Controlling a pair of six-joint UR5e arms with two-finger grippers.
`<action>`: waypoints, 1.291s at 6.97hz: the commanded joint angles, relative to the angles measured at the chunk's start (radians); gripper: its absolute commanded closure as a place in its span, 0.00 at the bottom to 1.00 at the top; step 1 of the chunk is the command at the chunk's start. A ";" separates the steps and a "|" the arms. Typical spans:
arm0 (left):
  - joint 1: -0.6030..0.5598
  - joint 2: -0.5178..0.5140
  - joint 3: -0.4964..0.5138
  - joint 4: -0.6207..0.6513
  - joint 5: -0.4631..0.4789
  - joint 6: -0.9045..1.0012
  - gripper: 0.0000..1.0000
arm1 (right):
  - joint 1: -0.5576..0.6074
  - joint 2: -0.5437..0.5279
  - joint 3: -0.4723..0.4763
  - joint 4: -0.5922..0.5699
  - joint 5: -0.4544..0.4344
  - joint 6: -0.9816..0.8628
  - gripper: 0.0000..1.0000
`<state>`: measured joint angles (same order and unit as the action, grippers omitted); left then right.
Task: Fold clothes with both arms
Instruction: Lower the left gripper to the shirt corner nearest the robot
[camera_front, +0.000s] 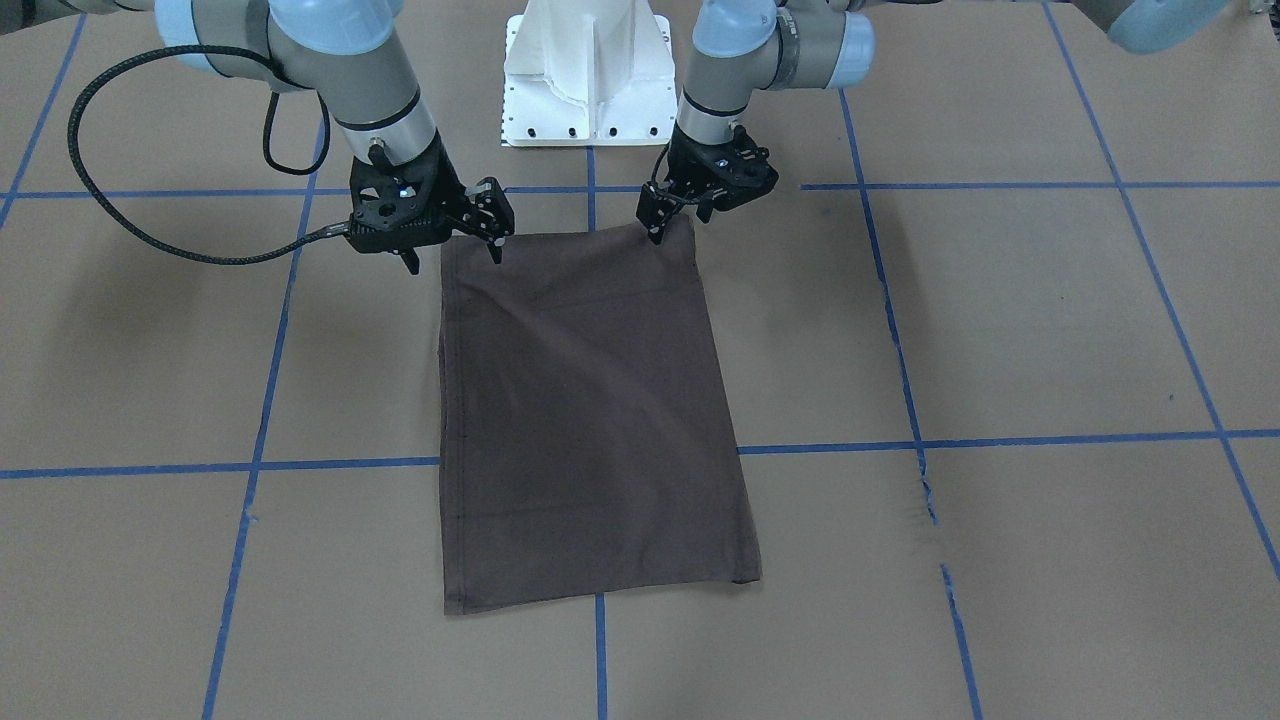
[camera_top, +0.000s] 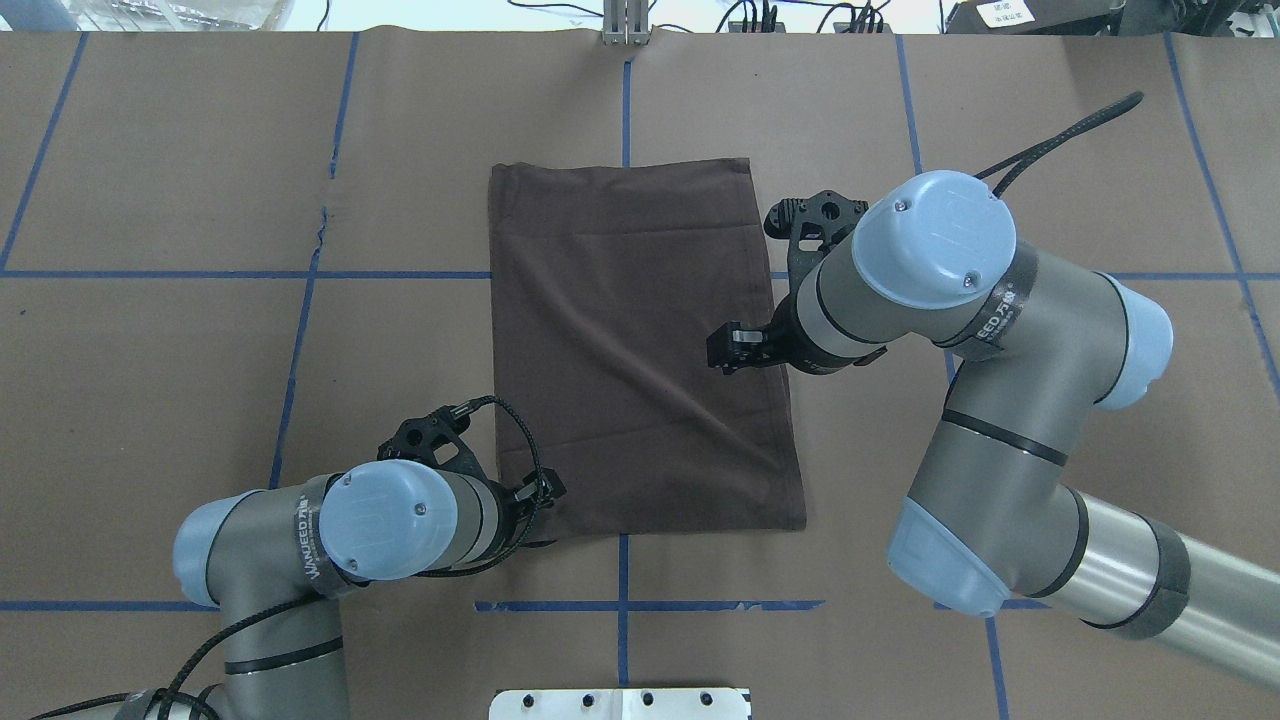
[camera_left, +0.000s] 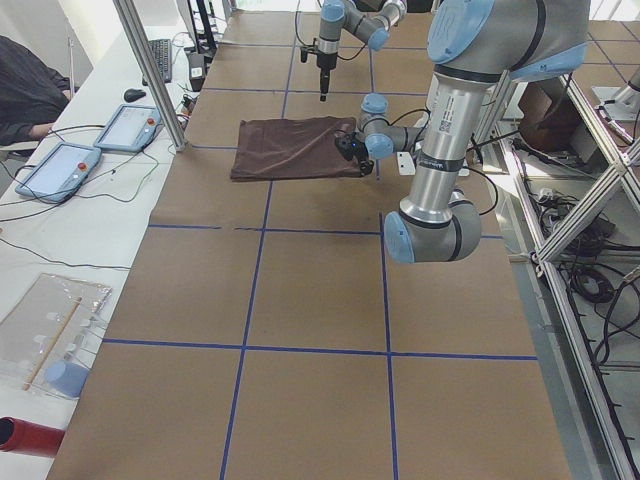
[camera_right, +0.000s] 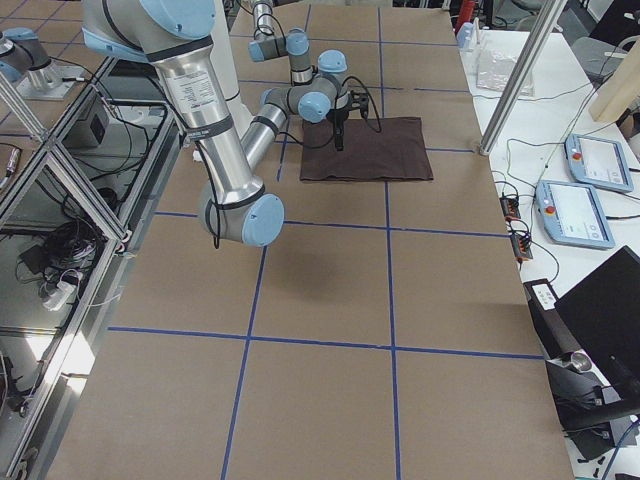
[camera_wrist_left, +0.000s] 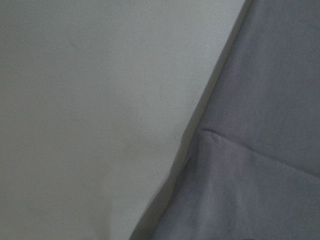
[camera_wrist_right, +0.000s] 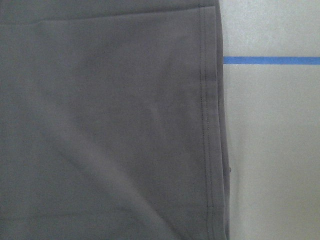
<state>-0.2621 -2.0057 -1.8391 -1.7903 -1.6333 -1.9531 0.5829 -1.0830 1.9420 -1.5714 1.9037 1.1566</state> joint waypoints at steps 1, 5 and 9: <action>0.004 -0.002 0.012 0.000 0.001 -0.001 0.13 | 0.002 0.000 0.000 0.001 0.000 0.000 0.00; 0.004 -0.008 0.011 0.000 -0.002 0.005 0.91 | 0.002 -0.001 0.000 -0.001 0.000 0.000 0.00; 0.004 -0.002 -0.050 0.060 -0.010 0.023 1.00 | -0.002 -0.009 0.005 -0.001 0.000 0.021 0.00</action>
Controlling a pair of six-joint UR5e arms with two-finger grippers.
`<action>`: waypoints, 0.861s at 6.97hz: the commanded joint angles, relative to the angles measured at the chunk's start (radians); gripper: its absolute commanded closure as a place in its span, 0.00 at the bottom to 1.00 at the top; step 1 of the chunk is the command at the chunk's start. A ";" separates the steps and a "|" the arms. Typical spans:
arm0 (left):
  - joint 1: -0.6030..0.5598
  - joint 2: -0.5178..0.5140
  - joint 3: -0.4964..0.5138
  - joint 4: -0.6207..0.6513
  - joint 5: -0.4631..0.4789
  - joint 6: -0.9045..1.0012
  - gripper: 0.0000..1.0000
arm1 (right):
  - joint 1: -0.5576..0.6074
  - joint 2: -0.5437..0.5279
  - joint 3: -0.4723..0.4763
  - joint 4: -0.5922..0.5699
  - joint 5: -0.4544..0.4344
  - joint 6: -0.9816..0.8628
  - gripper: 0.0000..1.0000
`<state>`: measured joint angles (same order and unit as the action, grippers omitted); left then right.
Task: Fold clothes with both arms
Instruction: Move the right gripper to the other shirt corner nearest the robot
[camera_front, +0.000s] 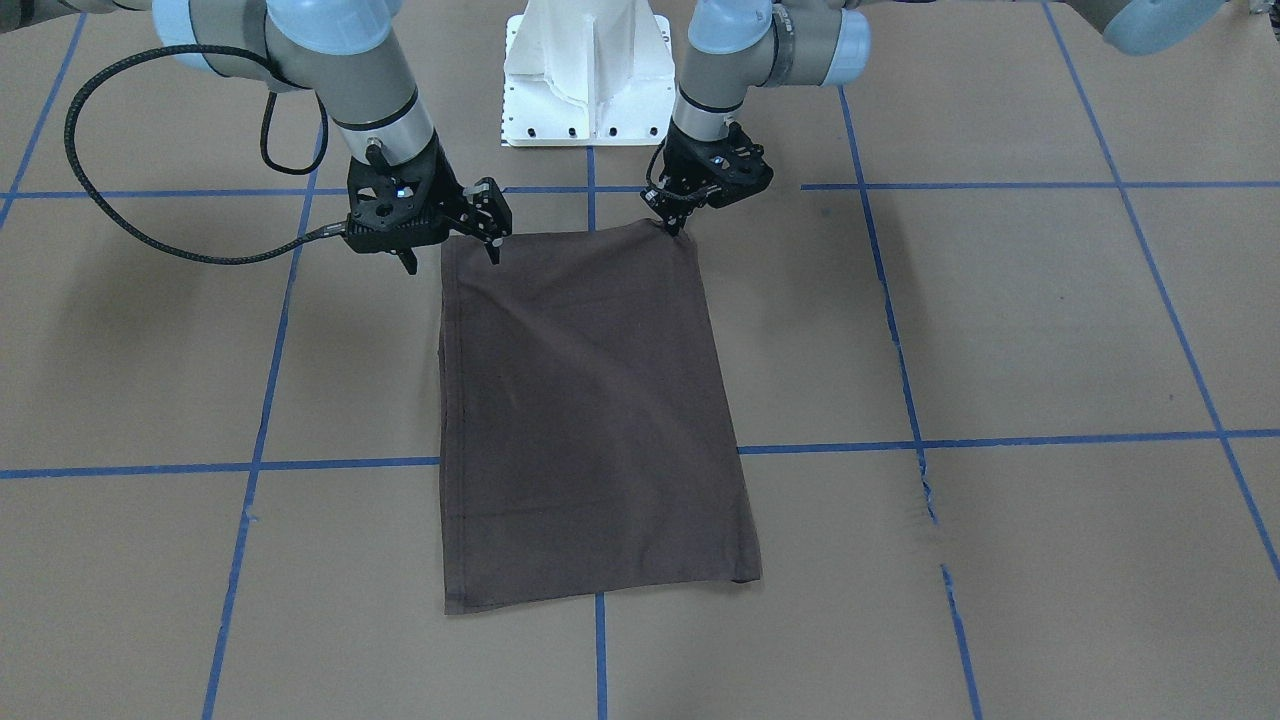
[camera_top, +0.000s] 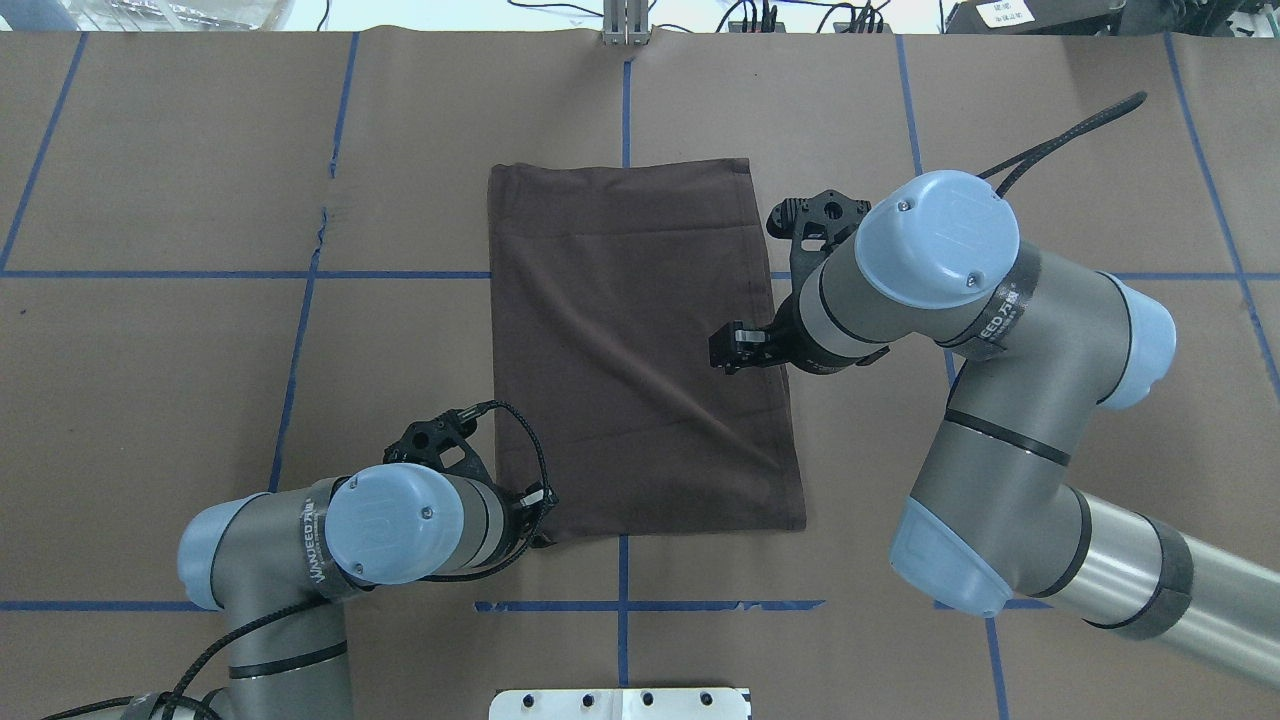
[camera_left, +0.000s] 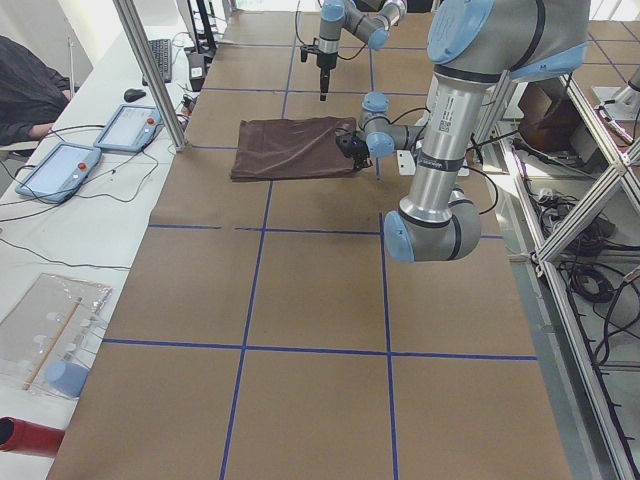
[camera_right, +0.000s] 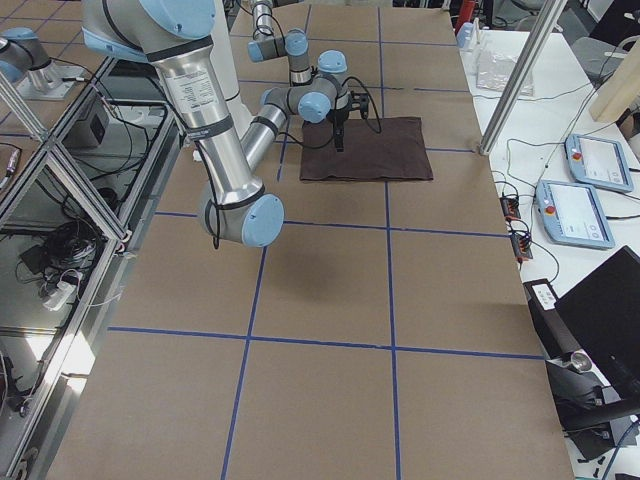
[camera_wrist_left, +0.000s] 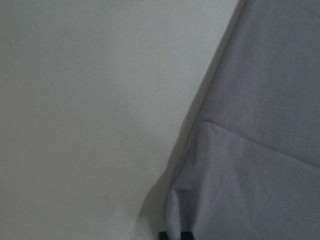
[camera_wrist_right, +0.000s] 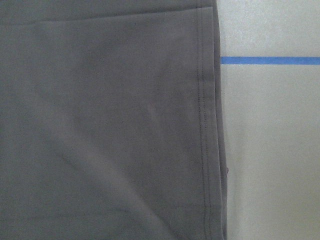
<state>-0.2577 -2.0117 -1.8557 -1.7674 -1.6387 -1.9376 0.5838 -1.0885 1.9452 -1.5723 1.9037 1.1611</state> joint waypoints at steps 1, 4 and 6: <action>0.000 -0.002 -0.058 0.075 -0.006 0.075 1.00 | -0.030 -0.005 0.008 0.000 -0.002 0.128 0.00; -0.005 0.002 -0.060 0.078 -0.006 0.138 1.00 | -0.207 -0.010 0.028 0.000 -0.107 0.617 0.00; -0.005 0.005 -0.059 0.077 -0.006 0.138 1.00 | -0.289 -0.025 0.014 -0.009 -0.176 0.773 0.00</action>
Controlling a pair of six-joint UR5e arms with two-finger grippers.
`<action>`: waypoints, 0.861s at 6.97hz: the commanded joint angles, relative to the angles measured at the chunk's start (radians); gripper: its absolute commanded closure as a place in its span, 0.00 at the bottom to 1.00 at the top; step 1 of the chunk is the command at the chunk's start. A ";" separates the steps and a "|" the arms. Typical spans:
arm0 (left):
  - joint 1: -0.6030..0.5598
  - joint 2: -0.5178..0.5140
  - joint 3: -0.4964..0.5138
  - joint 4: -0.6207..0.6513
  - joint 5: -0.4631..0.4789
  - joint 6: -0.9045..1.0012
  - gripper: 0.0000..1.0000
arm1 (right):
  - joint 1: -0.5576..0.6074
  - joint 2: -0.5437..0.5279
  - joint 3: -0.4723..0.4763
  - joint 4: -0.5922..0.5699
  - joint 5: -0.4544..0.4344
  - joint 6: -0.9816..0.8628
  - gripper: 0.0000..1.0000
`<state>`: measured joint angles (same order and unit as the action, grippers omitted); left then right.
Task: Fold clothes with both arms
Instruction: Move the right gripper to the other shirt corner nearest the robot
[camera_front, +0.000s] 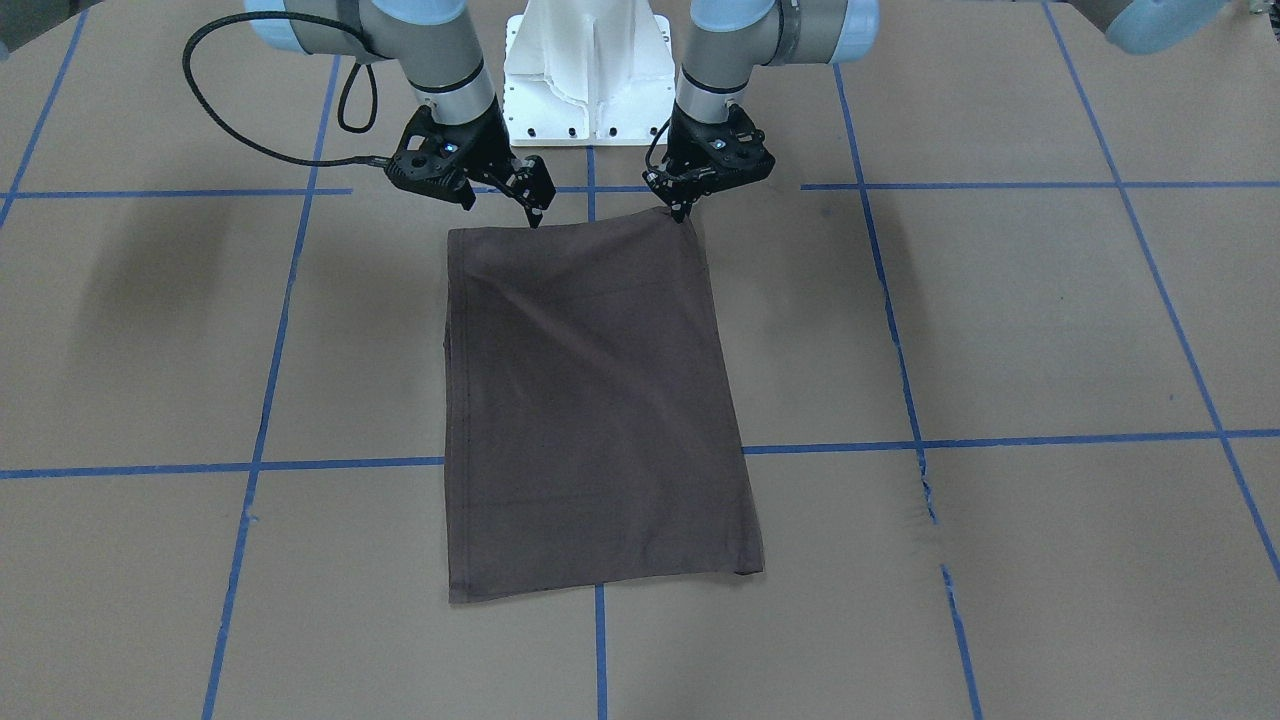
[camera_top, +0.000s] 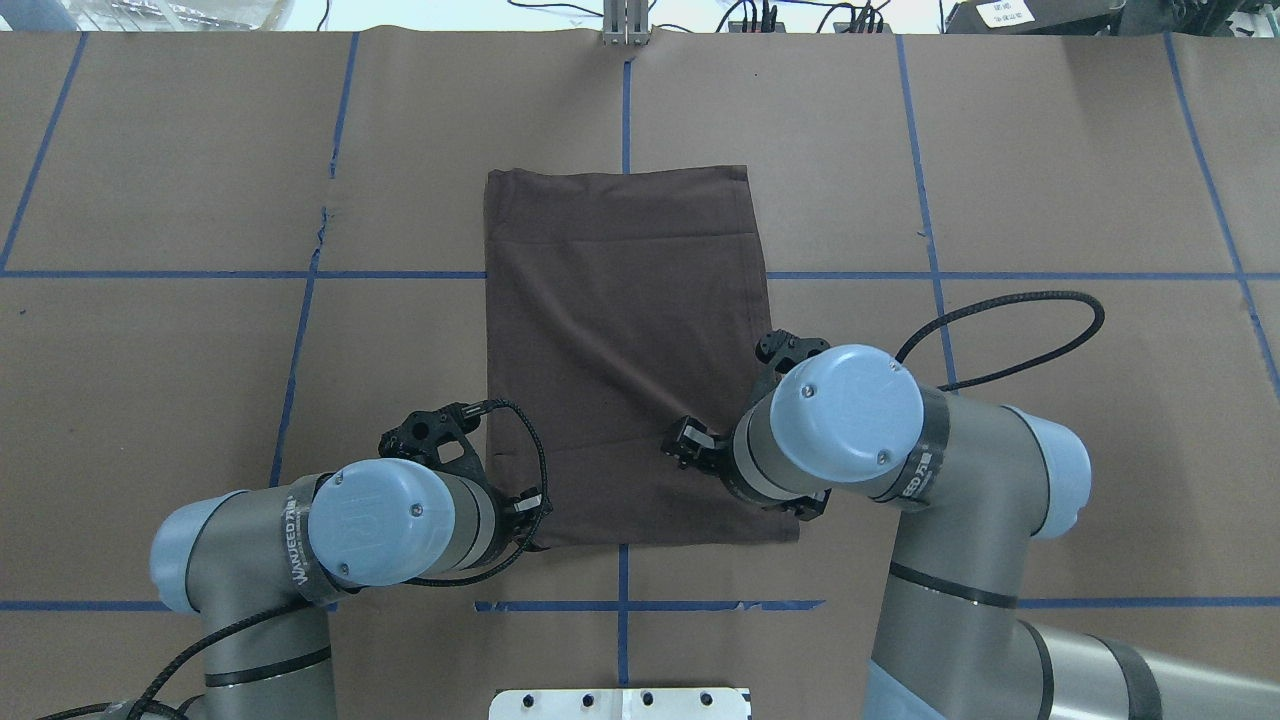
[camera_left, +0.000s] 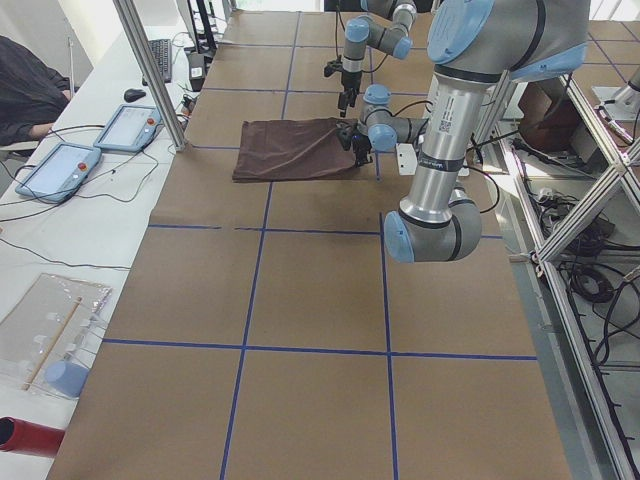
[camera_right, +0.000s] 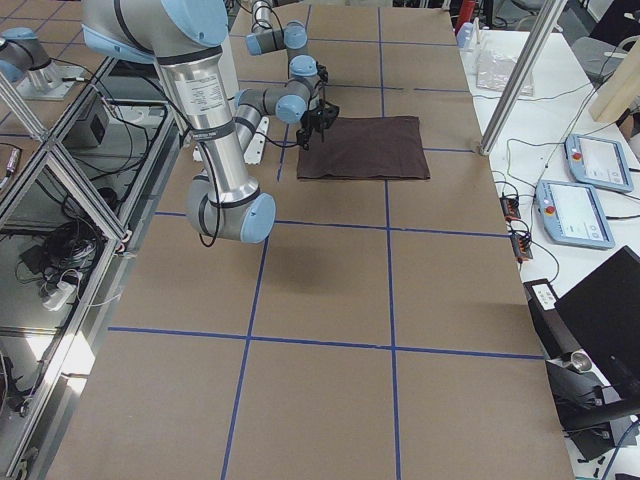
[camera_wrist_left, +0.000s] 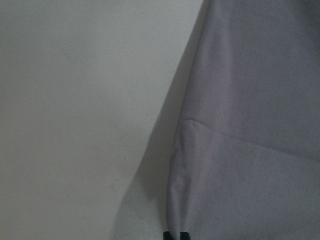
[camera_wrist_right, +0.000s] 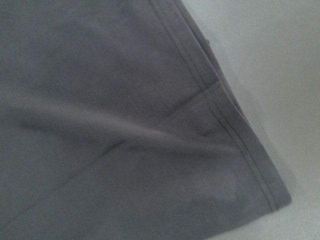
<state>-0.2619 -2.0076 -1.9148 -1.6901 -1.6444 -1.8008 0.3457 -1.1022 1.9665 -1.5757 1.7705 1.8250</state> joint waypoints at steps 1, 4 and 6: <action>0.001 0.001 0.000 0.000 0.000 0.001 1.00 | -0.062 -0.028 -0.020 -0.009 -0.063 0.131 0.00; 0.001 -0.002 -0.001 -0.002 0.000 0.001 1.00 | -0.062 -0.006 -0.101 -0.010 -0.081 0.148 0.00; 0.000 0.000 -0.001 -0.002 0.002 0.001 1.00 | -0.063 0.028 -0.113 -0.047 -0.080 0.160 0.00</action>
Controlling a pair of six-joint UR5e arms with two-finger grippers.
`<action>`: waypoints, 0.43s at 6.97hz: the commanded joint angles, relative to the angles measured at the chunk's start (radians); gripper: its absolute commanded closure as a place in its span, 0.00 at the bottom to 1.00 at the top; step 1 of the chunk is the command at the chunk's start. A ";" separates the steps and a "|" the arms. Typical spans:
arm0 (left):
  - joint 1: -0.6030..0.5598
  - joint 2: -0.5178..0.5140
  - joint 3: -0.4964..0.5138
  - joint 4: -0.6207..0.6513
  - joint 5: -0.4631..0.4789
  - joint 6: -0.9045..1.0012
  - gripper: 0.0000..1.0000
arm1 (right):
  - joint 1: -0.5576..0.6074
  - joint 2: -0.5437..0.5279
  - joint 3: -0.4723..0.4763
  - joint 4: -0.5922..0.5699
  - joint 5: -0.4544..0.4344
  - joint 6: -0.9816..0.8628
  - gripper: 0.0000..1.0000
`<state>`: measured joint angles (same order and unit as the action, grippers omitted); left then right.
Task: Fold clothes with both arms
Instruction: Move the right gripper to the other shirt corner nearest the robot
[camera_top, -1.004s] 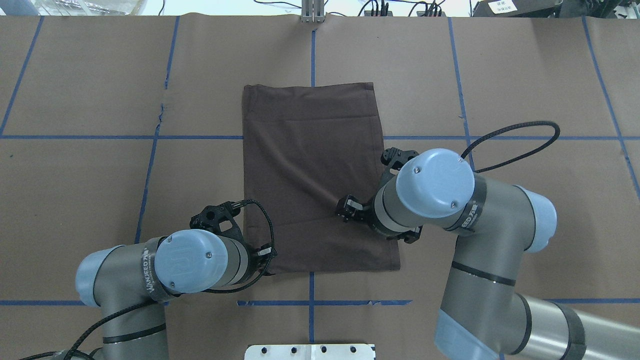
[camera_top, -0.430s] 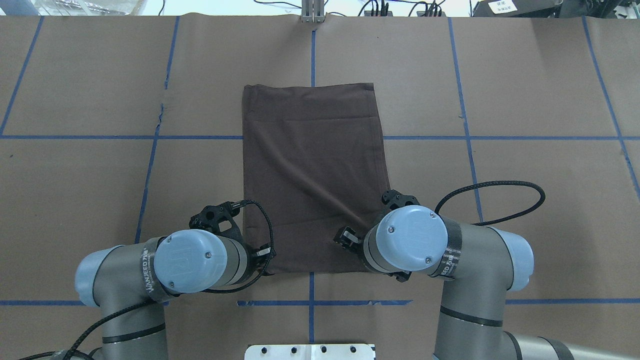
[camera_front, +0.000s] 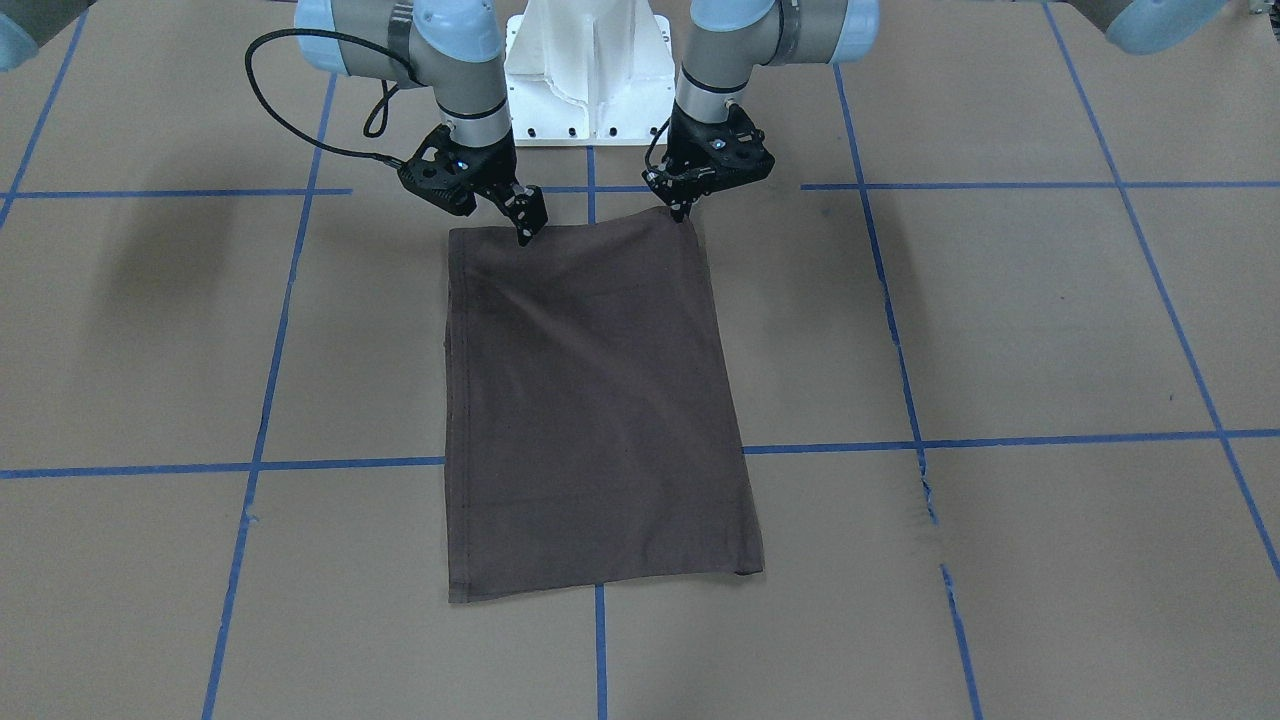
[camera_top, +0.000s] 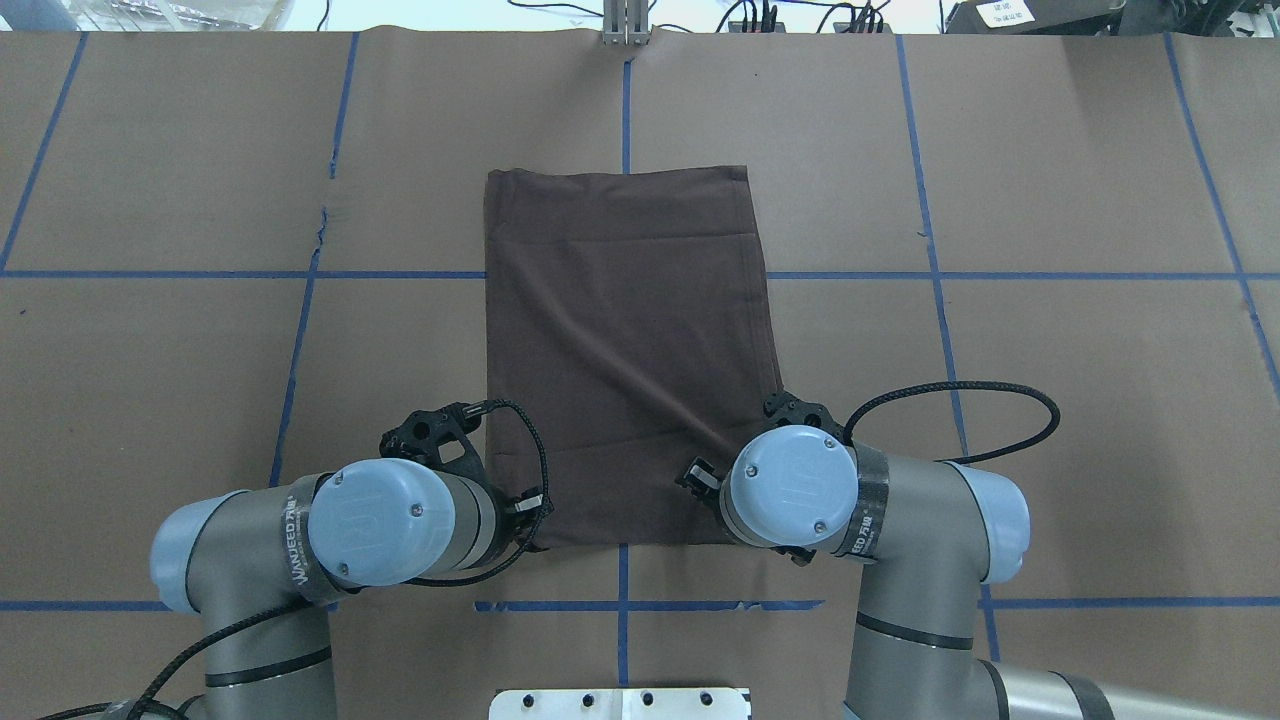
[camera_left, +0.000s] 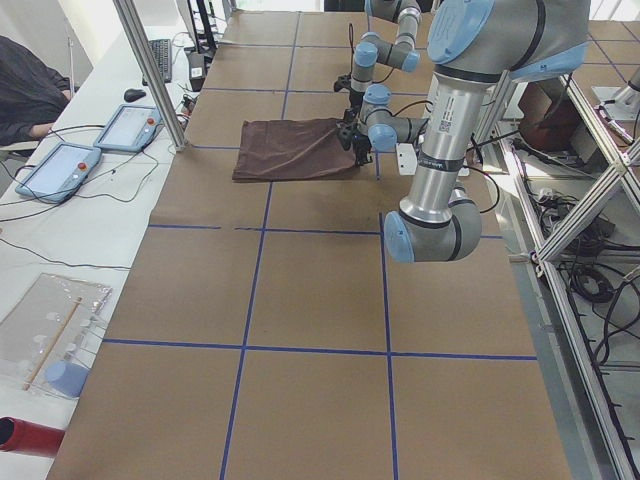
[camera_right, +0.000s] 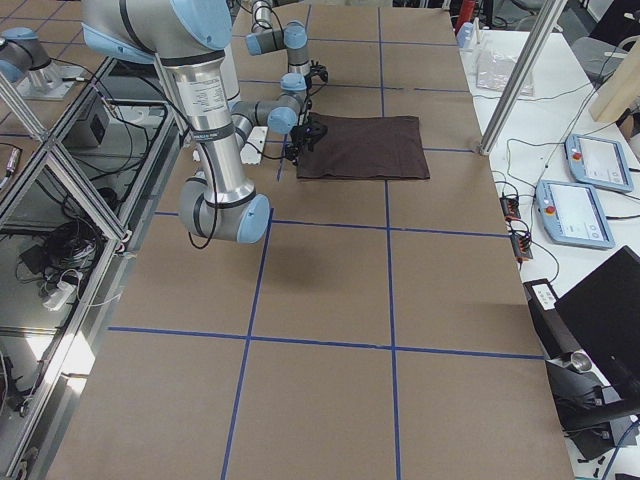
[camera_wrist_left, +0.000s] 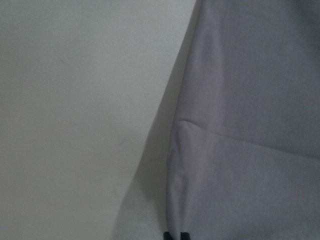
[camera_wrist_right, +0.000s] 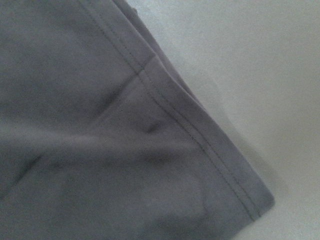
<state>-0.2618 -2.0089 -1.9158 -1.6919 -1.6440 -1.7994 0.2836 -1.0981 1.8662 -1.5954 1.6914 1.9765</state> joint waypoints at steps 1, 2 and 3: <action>-0.001 -0.001 0.000 0.000 0.000 0.000 1.00 | -0.001 0.052 -0.022 -0.058 0.001 0.010 0.00; 0.001 -0.002 0.000 0.000 -0.002 0.000 1.00 | -0.001 0.052 -0.025 -0.057 0.001 0.010 0.00; -0.001 0.001 0.000 0.000 -0.002 0.000 1.00 | -0.001 0.050 -0.038 -0.049 -0.001 0.010 0.00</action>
<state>-0.2619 -2.0096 -1.9159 -1.6920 -1.6453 -1.7994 0.2823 -1.0505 1.8405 -1.6462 1.6915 1.9859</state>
